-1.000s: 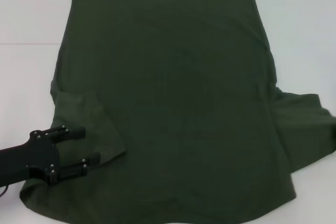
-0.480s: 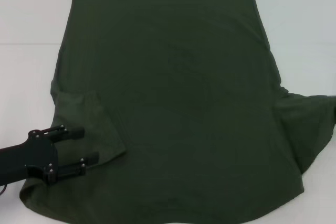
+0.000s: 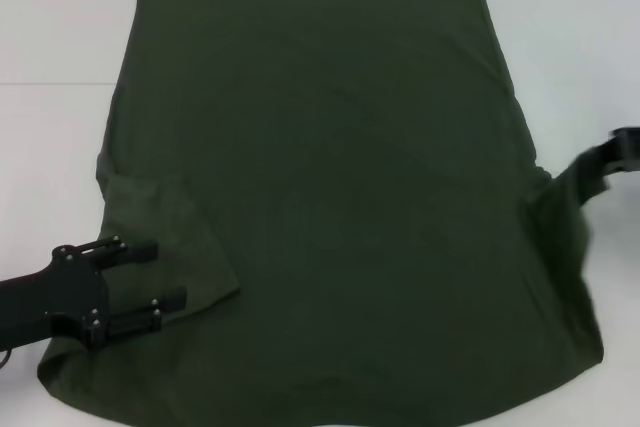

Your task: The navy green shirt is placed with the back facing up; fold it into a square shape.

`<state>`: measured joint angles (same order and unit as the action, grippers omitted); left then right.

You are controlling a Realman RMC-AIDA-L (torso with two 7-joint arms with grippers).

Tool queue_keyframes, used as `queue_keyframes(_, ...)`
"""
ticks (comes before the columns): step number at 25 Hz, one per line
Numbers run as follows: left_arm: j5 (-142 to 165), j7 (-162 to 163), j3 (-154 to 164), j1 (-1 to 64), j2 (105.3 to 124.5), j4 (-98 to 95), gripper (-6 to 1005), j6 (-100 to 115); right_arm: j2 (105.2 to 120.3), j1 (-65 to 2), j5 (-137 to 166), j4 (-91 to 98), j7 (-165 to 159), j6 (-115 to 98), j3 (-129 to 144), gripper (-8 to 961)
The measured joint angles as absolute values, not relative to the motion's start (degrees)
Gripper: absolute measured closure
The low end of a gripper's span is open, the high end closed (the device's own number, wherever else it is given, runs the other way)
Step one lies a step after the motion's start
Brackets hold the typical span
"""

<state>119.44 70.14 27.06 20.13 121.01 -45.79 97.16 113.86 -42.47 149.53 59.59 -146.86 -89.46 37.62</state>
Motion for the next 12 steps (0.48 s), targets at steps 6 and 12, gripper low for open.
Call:
queue_keyframes(6,119.44,70.14,27.07,20.01,121.02,-45.79,260,97.12,116.69,-47.56,150.42,54.79,-147.63,-87.63,46.96,917)
queue_keyframes(12,119.44,69.99,27.07,19.95,121.22,-45.79,259,97.08,117.75,-48.74,150.80,52.94,-148.53,-84.65,51.10,915)
